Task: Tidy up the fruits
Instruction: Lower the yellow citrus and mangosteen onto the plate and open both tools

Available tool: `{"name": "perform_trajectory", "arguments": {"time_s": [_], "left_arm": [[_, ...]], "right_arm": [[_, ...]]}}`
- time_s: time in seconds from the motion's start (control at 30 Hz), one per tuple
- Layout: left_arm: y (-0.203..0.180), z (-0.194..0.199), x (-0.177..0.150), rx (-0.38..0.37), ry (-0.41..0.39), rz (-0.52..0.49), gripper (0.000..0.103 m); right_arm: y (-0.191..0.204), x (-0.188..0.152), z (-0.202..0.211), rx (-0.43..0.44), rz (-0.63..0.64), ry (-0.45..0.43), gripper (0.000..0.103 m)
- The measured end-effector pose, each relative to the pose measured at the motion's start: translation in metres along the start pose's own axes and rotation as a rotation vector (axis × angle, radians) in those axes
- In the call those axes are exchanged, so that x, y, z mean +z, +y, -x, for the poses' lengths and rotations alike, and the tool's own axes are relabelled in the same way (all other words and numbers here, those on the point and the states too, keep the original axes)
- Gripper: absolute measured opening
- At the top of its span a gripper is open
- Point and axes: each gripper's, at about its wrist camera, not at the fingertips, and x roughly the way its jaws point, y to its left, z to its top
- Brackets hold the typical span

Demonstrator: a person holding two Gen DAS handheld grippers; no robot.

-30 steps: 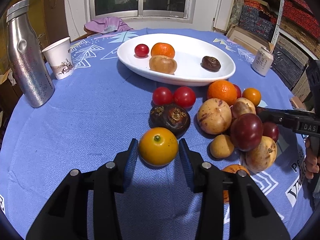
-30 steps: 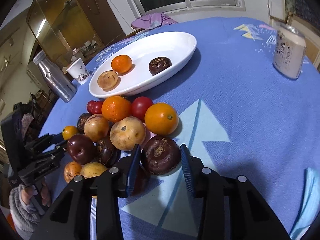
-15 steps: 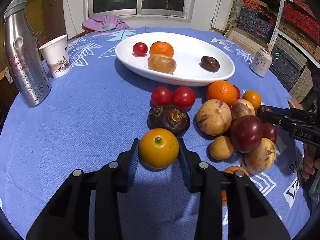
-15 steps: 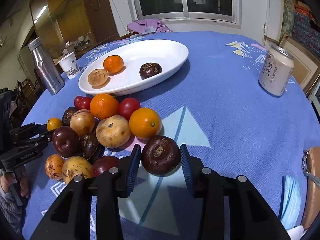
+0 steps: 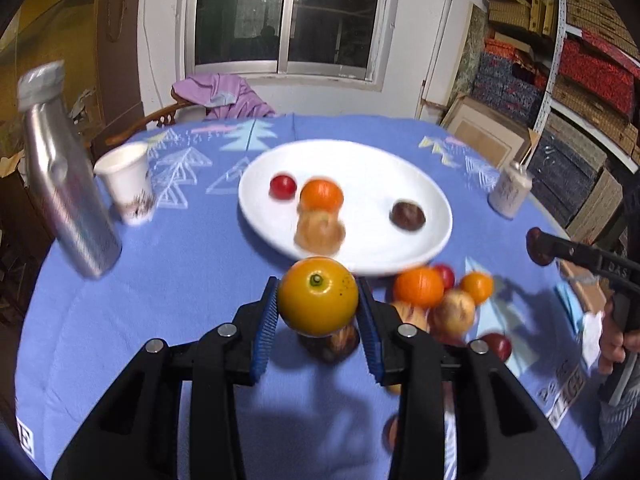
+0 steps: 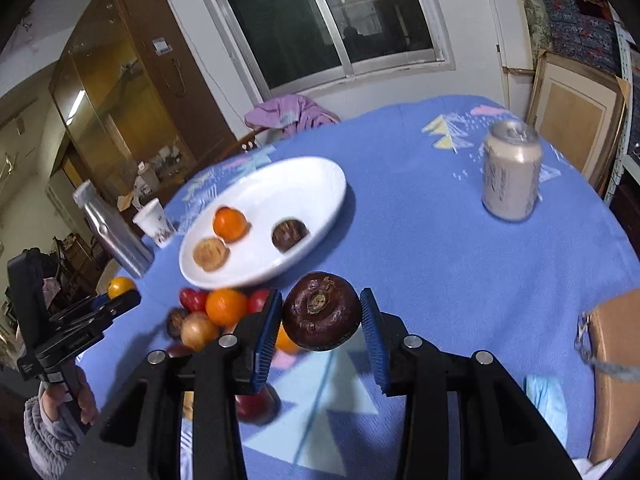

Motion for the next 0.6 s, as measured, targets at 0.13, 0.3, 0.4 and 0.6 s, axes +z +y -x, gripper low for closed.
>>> {"name": "perform_trajectory", "arguments": {"time_s": [0.13,0.3,0.4,0.6], "left_arm": [[-0.012,-0.024,0.035,-0.025,-0.005,0.004,0.037],[-0.024,-0.065,0.055,-0.062,0.032,0.015,0.037],[-0.033,-0.090,0.060,-0.088,0.073,-0.001,0.037],[-0.053,-0.133,0.050,-0.108,0.188,-0.079,0.037]], "right_arm": [[0.024,0.036,-0.018,0.005,0.038,0.001,0.041],[0.046,0.061,-0.068,0.045,0.032,0.035,0.040],[0.051,0.071,-0.097,0.021,0.037,0.046,0.040],[0.042,0.079,-0.135,-0.027,0.054,0.059,0.040]]}}
